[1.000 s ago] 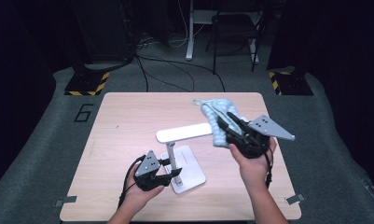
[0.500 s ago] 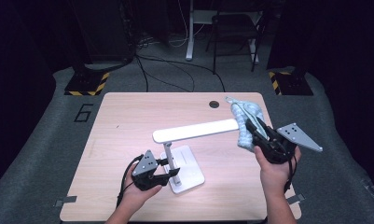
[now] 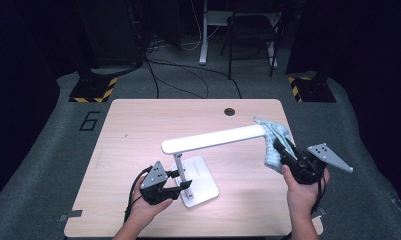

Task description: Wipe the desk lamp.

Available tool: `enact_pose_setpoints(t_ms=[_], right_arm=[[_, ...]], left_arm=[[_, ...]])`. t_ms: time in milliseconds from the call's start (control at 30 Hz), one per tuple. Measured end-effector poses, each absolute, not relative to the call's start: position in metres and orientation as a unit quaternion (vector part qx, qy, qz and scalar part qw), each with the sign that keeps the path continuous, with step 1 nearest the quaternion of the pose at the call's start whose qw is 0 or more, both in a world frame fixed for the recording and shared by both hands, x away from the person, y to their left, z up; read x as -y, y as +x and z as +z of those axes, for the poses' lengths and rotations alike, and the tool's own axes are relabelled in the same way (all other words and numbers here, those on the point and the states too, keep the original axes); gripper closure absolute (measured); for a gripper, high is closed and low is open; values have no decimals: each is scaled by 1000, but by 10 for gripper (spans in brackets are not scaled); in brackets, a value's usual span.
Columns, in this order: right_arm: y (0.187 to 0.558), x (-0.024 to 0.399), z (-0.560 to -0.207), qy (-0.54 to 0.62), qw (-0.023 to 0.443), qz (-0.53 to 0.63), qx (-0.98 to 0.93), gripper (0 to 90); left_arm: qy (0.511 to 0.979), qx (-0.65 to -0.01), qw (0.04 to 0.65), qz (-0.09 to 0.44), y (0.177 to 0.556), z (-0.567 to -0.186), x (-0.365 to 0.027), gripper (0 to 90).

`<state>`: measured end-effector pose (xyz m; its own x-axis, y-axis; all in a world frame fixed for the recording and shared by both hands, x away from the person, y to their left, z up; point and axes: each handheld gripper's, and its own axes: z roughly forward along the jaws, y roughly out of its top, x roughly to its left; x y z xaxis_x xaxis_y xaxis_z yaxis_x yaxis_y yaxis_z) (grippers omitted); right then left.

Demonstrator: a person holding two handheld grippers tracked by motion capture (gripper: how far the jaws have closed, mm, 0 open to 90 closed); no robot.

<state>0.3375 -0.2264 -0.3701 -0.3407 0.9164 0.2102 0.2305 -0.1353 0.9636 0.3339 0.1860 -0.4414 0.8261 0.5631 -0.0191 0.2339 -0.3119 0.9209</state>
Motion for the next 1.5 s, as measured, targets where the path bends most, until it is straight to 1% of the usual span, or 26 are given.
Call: enact_pose_setpoints(t_ms=[200,233,300,367,433,467,567,633,733,833,1000,1033,1100,1367,1400,1433,1467,1500], right_arm=[[329,226,-394,491,296,563,-595,677],[328,225,-403,497,295,552,-601,677],[328,224,-407,500,295,548,-602,676],[326,224,-419,498,299,536,-613,673],[324,223,-431,494,294,530,-623,670],[324,223,-431,494,294,530,-623,670],[323,220,-455,498,298,504,-640,666],[323,219,-458,500,295,505,-639,663],[324,216,-470,497,298,502,-642,659],[330,210,-486,494,304,471,-665,656],[339,204,-498,492,306,430,-693,654],[342,204,-502,494,299,421,-700,646],[343,203,-504,495,300,415,-701,642],[347,200,-518,507,265,380,-727,565],[346,200,-518,508,261,377,-729,544],[347,200,-519,503,263,377,-732,507],[347,200,-519,503,263,377,-732,507],[346,200,-519,503,263,377,-732,487]], left_arm=[[793,-250,532,157,334,-442,-186,525],[792,-252,533,157,333,-442,-186,524],[792,-252,533,158,333,-442,-186,524],[789,-254,536,162,333,-443,-185,524],[787,-255,539,161,333,-444,-185,524],[787,-255,539,161,333,-444,-185,524],[787,-255,537,161,333,-444,-186,524],[788,-255,536,161,333,-444,-186,524],[789,-253,535,163,333,-444,-186,524],[788,-254,537,163,332,-444,-186,524],[788,-254,537,162,333,-444,-186,523],[788,-254,537,163,333,-444,-186,523],[789,-254,536,158,333,-444,-186,522],[792,-258,533,146,335,-446,-188,503],[793,-256,535,140,336,-445,-189,497],[787,-256,544,138,336,-443,-189,473],[787,-256,544,138,336,-443,-189,465],[784,-252,550,136,336,-440,-191,465]])
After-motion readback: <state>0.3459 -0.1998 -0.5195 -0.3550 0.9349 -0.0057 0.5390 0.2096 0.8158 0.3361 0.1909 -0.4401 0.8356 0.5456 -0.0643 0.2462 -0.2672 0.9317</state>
